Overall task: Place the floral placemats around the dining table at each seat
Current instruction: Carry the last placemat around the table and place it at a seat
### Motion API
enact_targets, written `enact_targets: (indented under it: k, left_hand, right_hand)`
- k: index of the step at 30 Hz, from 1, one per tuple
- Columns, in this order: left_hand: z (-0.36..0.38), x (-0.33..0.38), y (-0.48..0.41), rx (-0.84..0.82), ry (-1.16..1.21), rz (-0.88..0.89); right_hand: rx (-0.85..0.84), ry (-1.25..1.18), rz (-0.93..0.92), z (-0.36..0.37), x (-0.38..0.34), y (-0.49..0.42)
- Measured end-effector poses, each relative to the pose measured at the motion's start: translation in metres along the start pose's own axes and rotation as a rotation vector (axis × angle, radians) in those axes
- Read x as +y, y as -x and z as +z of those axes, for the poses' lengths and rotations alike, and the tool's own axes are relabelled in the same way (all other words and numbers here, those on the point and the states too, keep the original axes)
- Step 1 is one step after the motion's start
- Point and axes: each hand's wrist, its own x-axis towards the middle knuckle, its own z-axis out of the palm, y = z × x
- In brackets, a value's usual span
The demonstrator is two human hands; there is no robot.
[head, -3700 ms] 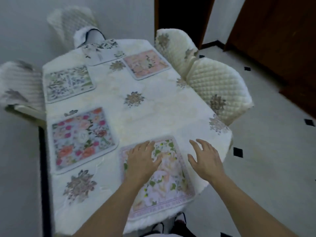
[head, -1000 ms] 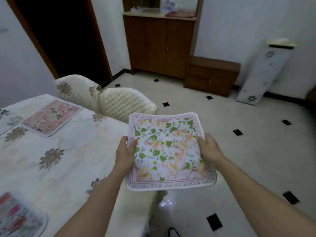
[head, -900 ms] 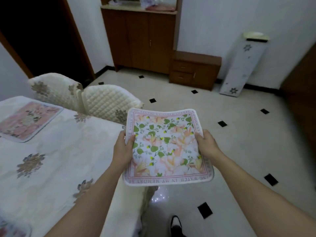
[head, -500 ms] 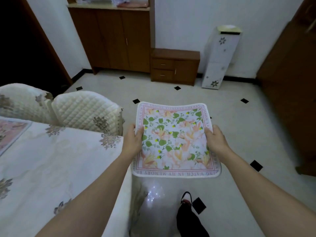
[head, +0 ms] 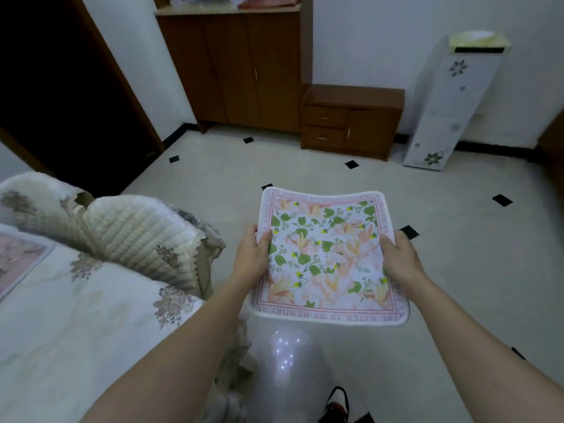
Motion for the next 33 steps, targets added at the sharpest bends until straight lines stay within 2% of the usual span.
enact_targets:
  k: [8, 16, 24, 33]
  left_hand:
    - [0.019, 0.023, -0.071, 0.109, -0.014, -0.041]
    - [0.009, 0.010, -0.157, 0.194, 0.024, -0.076]
    - [-0.025, 0.010, -0.281, 0.279, 0.071, -0.089]
    - [-0.106, 0.000, -0.417, 0.350, 0.135, -0.158]
  right_hand:
    - [-0.108, 0.038, -0.036, 0.011, -0.032, -0.102]
    - [-0.195, 0.091, -0.074, 0.056, -0.078, -0.187]
    - [-0.230, 0.126, -0.130, 0.138, -0.152, -0.295]
    - [-0.327, 0.178, -0.184, 0.257, -0.259, -0.391]
